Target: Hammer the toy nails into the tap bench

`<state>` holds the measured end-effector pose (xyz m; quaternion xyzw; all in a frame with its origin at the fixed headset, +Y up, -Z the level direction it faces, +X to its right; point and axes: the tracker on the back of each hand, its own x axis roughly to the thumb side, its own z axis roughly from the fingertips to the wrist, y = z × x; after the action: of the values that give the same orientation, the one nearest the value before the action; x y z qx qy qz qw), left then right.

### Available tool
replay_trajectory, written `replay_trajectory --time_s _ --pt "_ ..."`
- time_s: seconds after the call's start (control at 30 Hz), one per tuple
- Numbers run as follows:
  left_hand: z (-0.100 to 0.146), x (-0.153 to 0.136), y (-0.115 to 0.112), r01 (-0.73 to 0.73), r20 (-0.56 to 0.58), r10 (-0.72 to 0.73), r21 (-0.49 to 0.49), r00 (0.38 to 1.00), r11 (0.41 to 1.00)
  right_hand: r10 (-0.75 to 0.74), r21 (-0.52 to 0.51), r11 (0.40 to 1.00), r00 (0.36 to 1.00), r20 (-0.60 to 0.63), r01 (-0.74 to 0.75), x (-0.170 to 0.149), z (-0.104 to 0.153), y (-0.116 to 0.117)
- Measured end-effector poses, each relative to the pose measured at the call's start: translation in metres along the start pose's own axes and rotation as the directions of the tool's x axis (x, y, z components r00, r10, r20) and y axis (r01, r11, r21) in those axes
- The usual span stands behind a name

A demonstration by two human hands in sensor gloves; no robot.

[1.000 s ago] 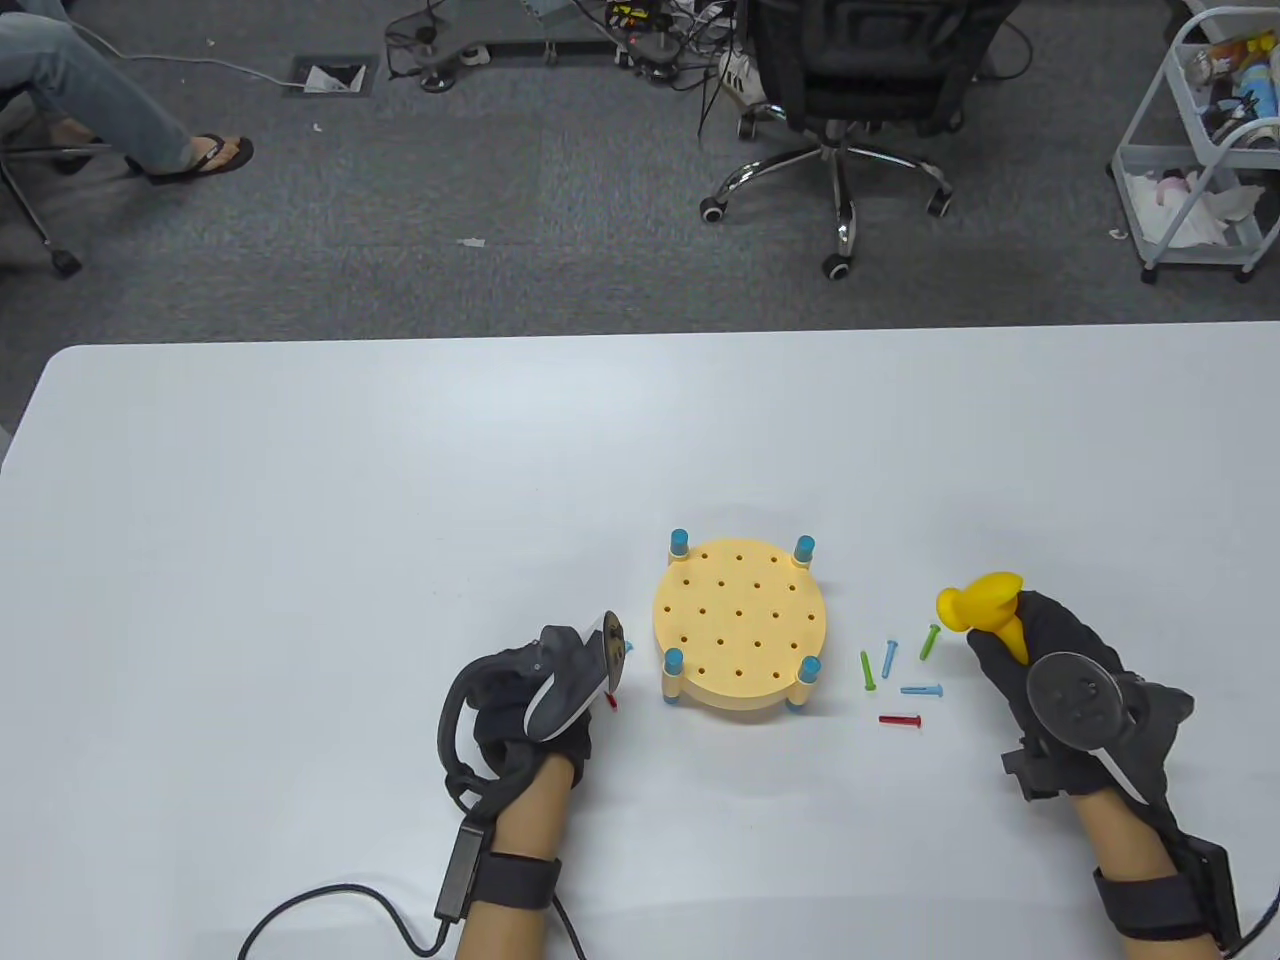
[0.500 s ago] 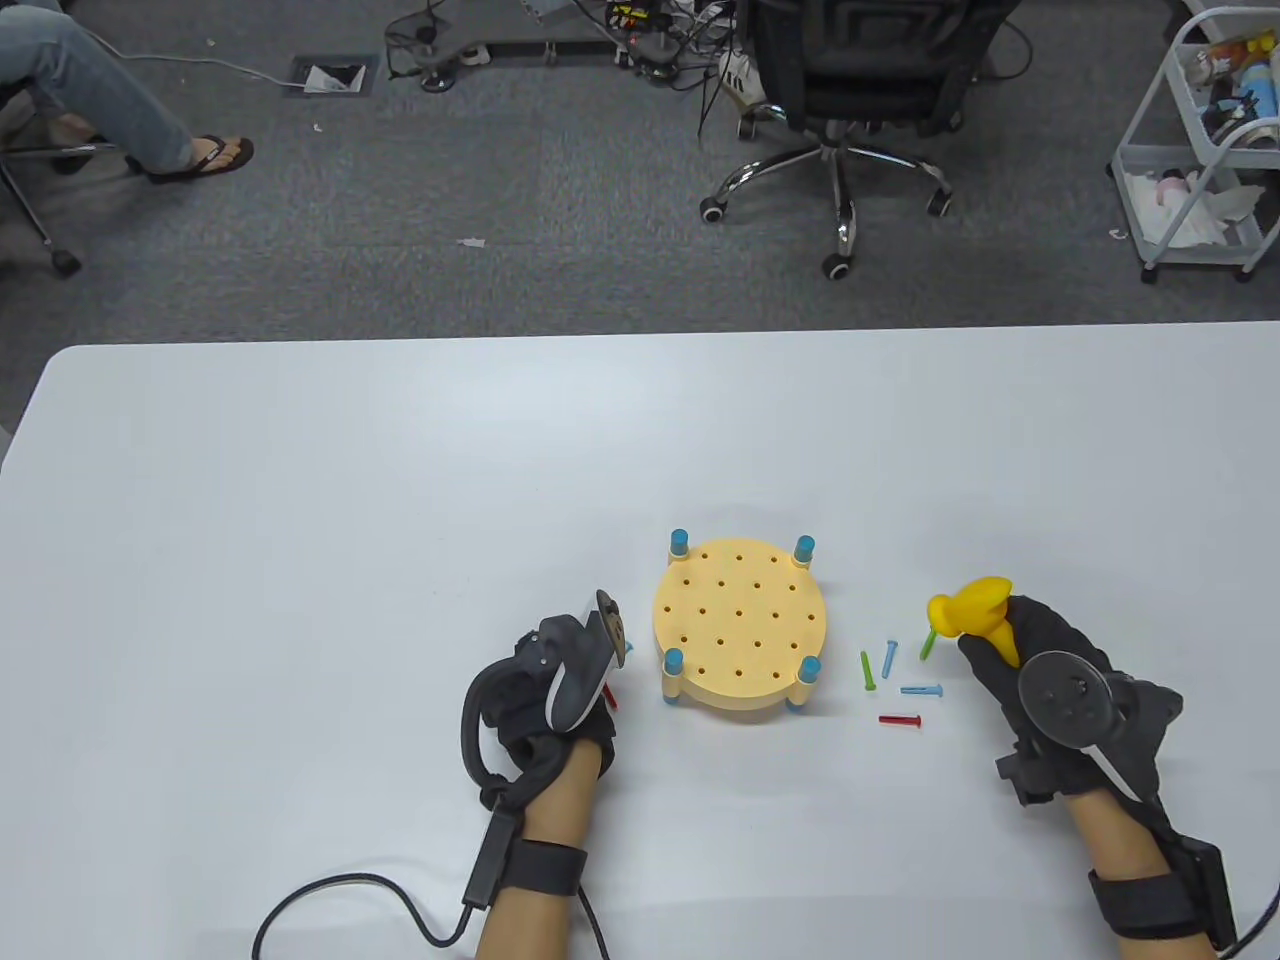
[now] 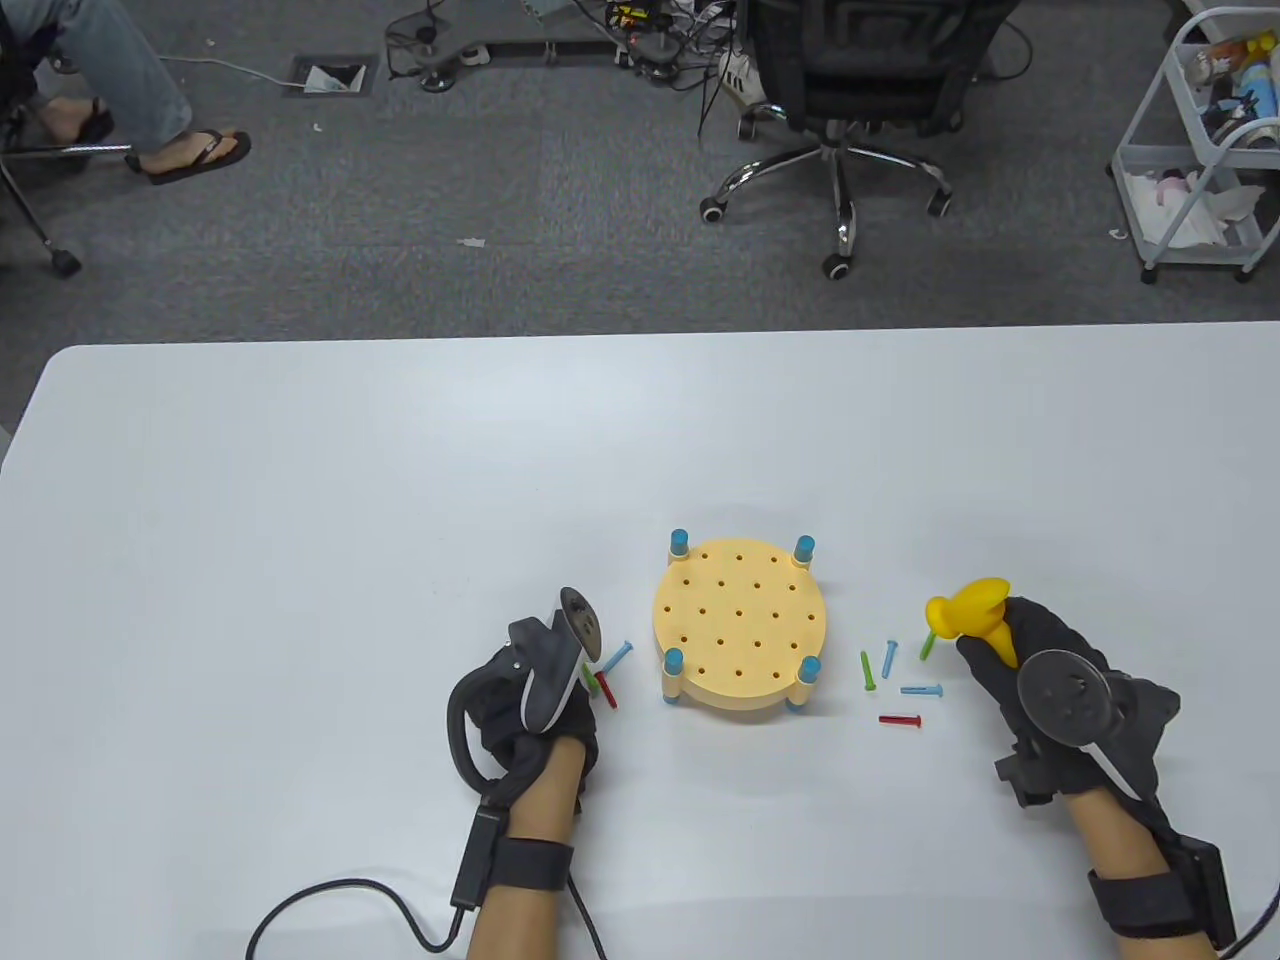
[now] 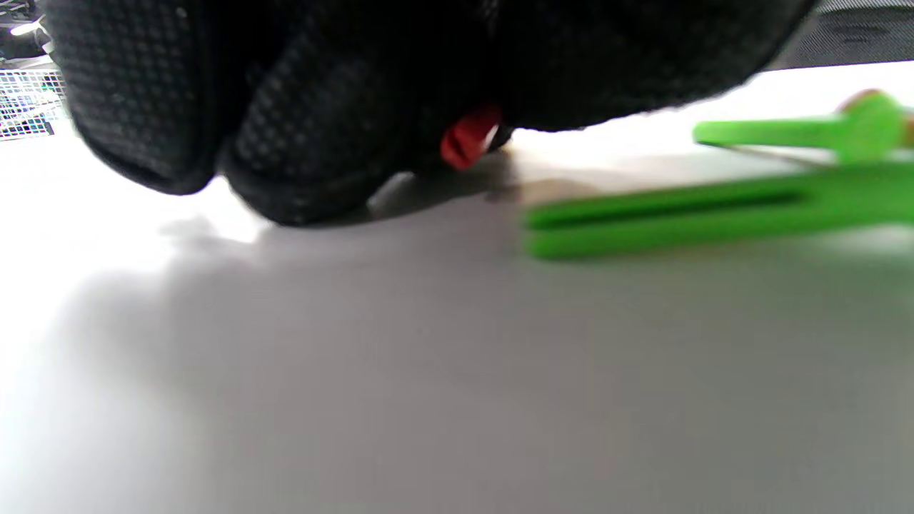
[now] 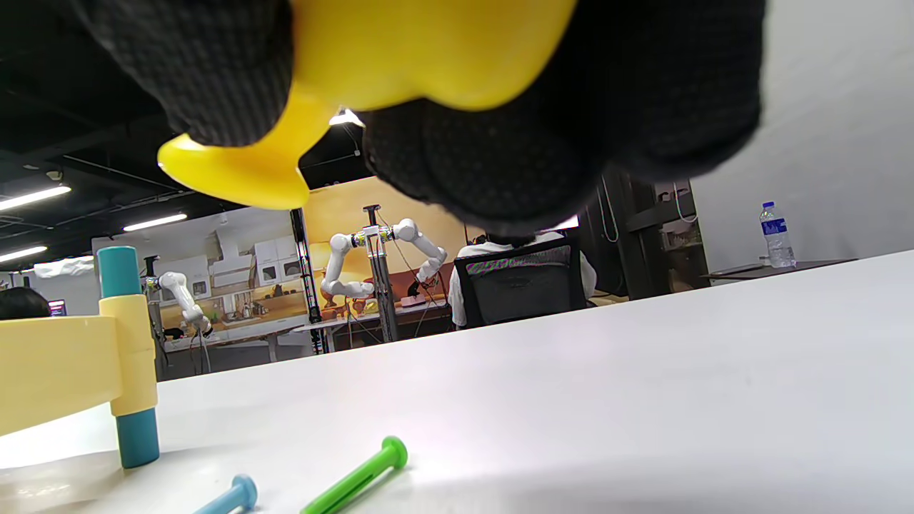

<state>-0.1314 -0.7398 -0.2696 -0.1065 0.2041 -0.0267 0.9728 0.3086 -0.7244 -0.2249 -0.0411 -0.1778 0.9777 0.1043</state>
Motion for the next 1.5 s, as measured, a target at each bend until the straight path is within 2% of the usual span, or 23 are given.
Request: replay_trajectory --time_s 0.1,0.17,0.23,0.4,0.47,0.57,0.63,0.73,0.83,0.9,0.97,1.13,1.3,1.5 --pt "-0.010 -0.012 -0.001 -0.041 0.026 0.042 -0.021 0.999 0.999 0.000 0.004 1.000 1.000 0.001 0.000 0.000 0.000 0.000" --pt "-0.012 -0.019 0.001 -0.149 0.022 0.149 -0.022 0.989 0.989 0.000 0.005 1.000 1.000 0.001 0.000 0.000 0.000 0.000" --pt "-0.011 -0.023 0.007 -0.240 0.069 0.243 -0.043 0.968 0.970 -0.004 0.004 1.000 1.000 0.001 0.004 0.000 0.000 0.000" --pt "0.011 -0.027 0.037 -0.444 0.257 0.425 0.014 0.868 0.896 -0.012 0.008 1.000 1.000 0.004 0.012 0.000 -0.001 0.000" --pt "0.026 -0.026 0.052 -0.539 0.358 0.485 0.062 0.798 0.840 -0.013 0.010 1.000 1.000 0.006 0.013 0.000 -0.001 0.001" --pt "0.042 -0.018 0.065 -0.631 0.484 0.524 0.079 0.701 0.771 -0.012 0.014 1.000 1.000 0.010 0.011 0.001 -0.001 0.002" --pt "0.051 -0.001 0.074 -0.656 0.559 0.511 0.079 0.653 0.751 -0.003 0.015 1.000 1.000 0.019 0.002 0.003 0.000 0.004" --pt "0.054 0.023 0.087 -0.618 0.593 0.460 0.082 0.660 0.782 0.004 0.021 1.000 1.000 0.026 -0.004 0.004 0.000 0.005" --pt "0.046 0.055 0.098 -0.473 0.590 0.351 0.062 0.728 0.879 -0.001 0.027 1.000 1.000 0.029 0.000 0.004 0.000 0.006" --pt "0.039 0.077 0.100 -0.317 0.573 0.228 0.059 0.787 0.947 -0.005 0.032 0.999 1.000 0.030 0.005 0.004 0.000 0.006" --pt "0.034 0.093 0.098 -0.197 0.552 0.136 0.053 0.822 0.979 -0.007 0.038 0.999 1.000 0.030 0.006 0.003 -0.001 0.006" --pt "0.033 0.124 0.094 -0.022 0.526 -0.039 0.109 0.850 0.994 -0.008 0.057 0.998 0.999 0.035 0.006 0.003 -0.001 0.007" --pt "0.030 0.141 0.090 0.060 0.532 -0.075 0.046 0.843 0.997 -0.003 0.064 0.998 0.999 0.046 0.000 0.005 -0.001 0.008" --pt "0.027 0.154 0.084 0.159 0.482 -0.185 0.094 0.856 0.983 0.001 0.071 0.997 0.998 0.056 -0.005 0.007 -0.001 0.009"
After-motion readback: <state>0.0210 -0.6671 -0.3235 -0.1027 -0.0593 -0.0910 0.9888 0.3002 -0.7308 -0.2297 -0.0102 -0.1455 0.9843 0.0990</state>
